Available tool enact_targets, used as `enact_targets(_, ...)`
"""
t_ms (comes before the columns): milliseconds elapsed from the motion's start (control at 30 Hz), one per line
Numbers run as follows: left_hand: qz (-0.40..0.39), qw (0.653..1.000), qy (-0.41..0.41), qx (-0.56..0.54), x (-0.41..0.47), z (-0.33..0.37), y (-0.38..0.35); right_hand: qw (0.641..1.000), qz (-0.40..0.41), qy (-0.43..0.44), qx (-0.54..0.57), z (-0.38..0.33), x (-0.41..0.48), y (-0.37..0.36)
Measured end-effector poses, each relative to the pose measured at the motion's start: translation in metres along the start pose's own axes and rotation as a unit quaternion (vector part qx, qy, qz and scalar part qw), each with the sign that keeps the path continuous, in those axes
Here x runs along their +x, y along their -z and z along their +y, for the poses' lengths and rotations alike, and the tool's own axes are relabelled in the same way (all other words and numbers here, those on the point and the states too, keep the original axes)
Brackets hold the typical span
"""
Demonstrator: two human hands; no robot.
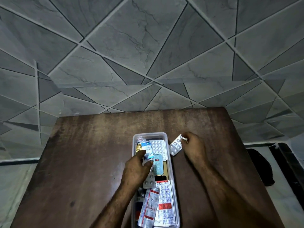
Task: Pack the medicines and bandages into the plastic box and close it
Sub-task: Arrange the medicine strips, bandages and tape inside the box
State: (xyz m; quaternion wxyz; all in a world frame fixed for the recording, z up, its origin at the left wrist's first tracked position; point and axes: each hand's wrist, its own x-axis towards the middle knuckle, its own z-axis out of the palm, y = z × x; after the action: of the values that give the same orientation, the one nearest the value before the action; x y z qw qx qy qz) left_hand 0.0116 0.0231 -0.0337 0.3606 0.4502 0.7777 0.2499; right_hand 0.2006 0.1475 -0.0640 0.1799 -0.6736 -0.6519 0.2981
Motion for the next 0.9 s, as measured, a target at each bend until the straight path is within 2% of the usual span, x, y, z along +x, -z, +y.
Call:
enact_targets(167,-0.007,1.000,-0.004,0.014,-0.003,-0.001,-0.006,0.989,-0.069,-0.027,-0.124,0.030,0.026,-0.007)
enact_targets(333,-0.003,1.000,-0.011,0.024,-0.006,-0.002,-0.007,0.975,-0.089,-0.014,-0.202,0.027,0.030,-0.017)
enact_targets(533,0.009,1.000,-0.015,0.018,-0.010,-0.008,-0.005,0.982,-0.074,-0.004,-0.172,0.024,0.029,-0.021)
enact_targets(600,0.008,1.000,-0.013,0.009,-0.012,-0.009,-0.005,0.990,-0.060,-0.010,-0.130,0.023,0.027,-0.019)
enact_targets(700,0.004,1.000,-0.009,0.002,-0.014,-0.011,-0.005,0.999,-0.024,-0.019,-0.045,0.019,0.022,-0.012)
enact_targets(900,-0.009,1.000,-0.010,0.007,-0.023,-0.014,-0.006,0.998,0.054,0.016,0.013,-0.003,-0.005,0.010)
